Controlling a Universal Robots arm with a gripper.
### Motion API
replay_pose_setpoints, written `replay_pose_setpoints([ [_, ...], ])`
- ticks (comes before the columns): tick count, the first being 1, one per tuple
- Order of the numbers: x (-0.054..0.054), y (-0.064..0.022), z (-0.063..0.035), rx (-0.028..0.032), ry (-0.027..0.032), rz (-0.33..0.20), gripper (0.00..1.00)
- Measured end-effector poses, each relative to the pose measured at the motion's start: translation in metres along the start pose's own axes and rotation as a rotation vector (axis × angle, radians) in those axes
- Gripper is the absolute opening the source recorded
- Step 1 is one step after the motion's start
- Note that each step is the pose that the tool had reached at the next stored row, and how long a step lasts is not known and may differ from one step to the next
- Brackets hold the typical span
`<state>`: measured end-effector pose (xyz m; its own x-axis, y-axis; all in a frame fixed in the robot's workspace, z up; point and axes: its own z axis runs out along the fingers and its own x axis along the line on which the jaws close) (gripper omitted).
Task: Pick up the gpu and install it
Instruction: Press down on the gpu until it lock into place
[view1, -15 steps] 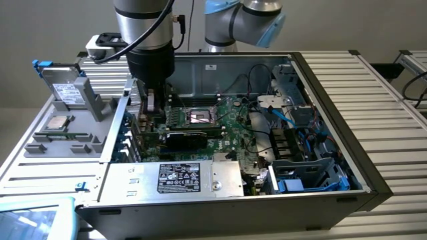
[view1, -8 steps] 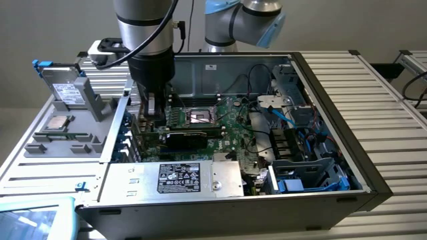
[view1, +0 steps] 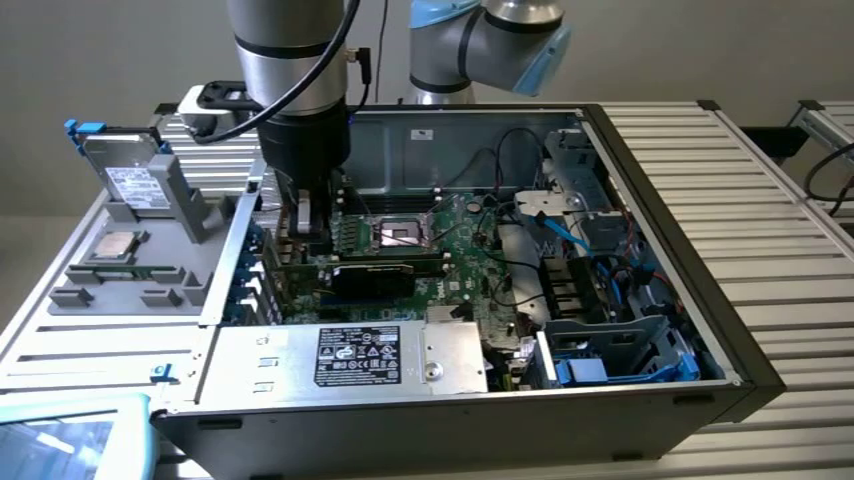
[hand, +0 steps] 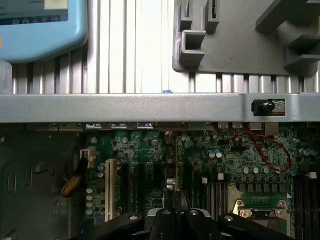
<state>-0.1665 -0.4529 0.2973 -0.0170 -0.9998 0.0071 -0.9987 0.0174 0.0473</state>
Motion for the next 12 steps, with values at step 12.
replay_pose_setpoints([
  [12, -0.0001, -0.0004, 0.0073, 0.0001, -0.0015, 0.000, 0.15],
])
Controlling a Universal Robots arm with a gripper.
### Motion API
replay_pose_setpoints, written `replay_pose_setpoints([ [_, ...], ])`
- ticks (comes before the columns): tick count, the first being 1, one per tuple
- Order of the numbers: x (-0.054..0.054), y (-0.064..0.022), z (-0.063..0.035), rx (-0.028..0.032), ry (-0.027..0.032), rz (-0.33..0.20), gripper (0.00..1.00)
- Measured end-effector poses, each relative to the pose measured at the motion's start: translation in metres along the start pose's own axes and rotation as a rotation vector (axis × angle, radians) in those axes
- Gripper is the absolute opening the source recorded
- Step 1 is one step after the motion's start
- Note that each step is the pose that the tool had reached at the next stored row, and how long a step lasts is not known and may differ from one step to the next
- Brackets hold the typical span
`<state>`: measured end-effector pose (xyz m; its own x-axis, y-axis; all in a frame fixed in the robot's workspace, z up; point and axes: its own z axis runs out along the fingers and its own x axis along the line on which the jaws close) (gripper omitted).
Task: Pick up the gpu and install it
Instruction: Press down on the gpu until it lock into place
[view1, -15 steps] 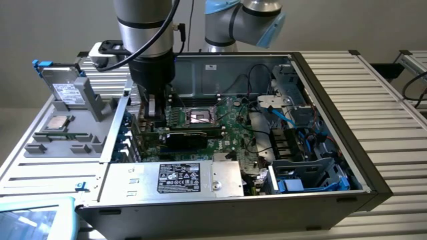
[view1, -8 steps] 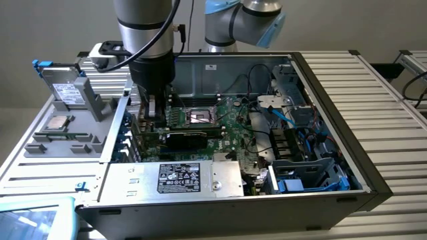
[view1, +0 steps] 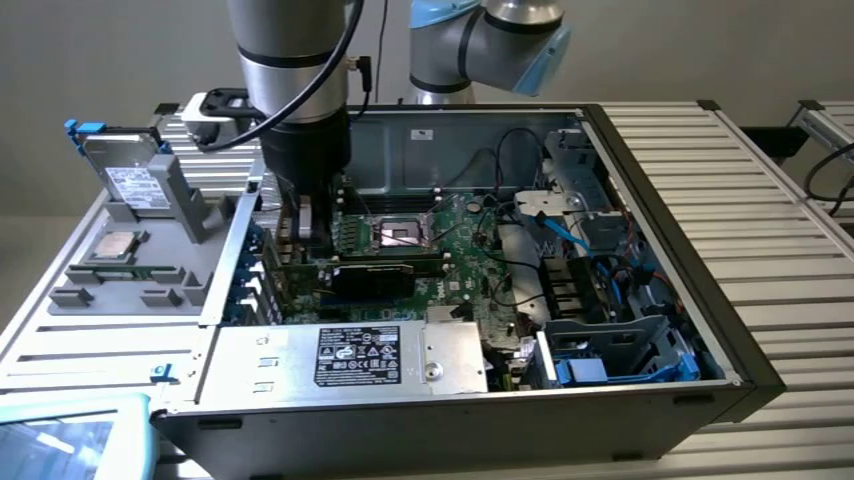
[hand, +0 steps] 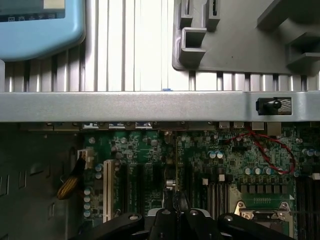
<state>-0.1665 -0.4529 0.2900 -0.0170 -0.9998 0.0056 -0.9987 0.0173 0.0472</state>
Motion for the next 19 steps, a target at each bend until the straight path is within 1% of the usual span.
replay_pose_setpoints([
  [5, 0.000, -0.0001, 0.0028, -0.0001, -0.0009, 0.000, 0.15],
  [19, 0.000, -0.0006, 0.0123, -0.0001, -0.0077, 0.000, 0.15],
])
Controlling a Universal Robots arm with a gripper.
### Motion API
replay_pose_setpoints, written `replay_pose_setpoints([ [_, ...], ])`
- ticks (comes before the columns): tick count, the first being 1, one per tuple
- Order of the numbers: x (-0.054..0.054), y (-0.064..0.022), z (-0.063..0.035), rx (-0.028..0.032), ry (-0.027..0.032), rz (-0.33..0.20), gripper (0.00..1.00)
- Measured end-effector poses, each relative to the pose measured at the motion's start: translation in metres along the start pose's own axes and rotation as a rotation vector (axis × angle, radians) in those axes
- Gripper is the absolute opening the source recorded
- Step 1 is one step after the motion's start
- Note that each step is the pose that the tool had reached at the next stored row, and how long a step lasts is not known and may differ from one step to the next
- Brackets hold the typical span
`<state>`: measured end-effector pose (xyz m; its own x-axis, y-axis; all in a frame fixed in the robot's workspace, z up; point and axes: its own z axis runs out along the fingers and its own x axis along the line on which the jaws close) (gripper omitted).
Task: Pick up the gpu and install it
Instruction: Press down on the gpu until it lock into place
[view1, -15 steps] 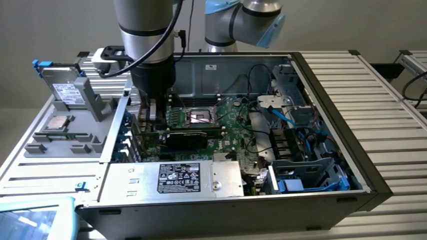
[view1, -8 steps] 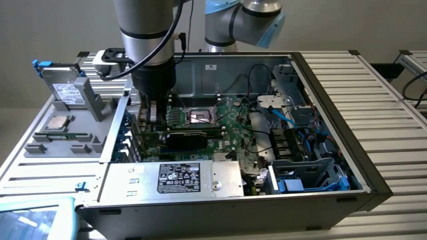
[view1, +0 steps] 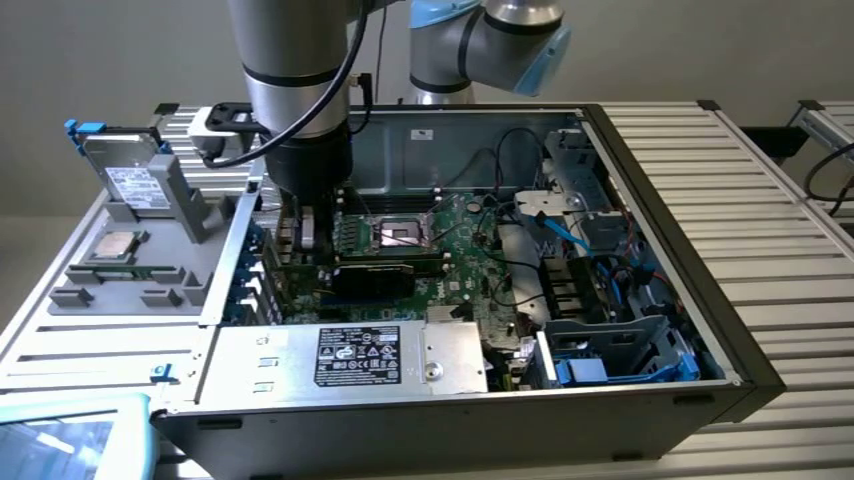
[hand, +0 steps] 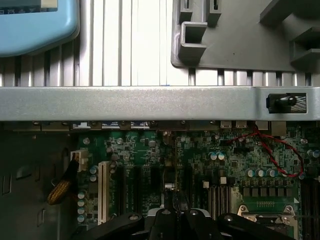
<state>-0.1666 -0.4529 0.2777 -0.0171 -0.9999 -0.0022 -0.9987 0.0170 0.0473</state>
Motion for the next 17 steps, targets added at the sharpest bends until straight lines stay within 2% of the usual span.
replay_pose_setpoints([
  [17, 0.0000, -0.0003, 0.0068, -0.0001, -0.0029, 0.000, 0.15],
])
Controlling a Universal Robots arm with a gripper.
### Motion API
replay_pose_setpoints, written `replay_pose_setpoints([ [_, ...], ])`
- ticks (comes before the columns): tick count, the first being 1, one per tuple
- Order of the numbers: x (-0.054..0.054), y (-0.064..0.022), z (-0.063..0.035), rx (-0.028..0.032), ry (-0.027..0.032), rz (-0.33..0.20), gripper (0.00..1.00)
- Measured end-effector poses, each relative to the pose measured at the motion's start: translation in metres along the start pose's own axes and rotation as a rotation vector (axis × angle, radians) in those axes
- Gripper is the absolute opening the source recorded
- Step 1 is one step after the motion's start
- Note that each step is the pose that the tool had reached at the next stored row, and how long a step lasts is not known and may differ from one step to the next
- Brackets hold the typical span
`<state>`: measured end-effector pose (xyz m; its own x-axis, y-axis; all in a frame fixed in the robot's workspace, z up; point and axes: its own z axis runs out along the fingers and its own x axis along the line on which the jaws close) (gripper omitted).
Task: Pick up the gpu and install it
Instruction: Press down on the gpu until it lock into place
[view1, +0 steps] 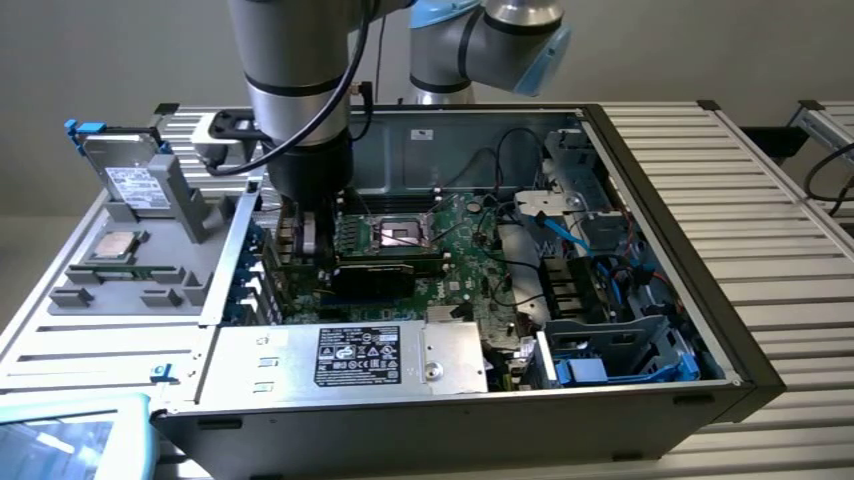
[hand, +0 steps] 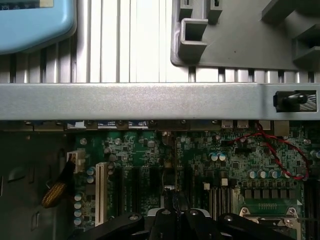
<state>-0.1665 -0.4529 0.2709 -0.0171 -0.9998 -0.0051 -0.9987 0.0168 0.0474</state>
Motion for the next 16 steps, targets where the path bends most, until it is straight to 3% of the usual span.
replay_pose_setpoints([
  [16, 0.0000, -0.0004, 0.0062, 0.0004, -0.0018, 0.000, 0.15],
])
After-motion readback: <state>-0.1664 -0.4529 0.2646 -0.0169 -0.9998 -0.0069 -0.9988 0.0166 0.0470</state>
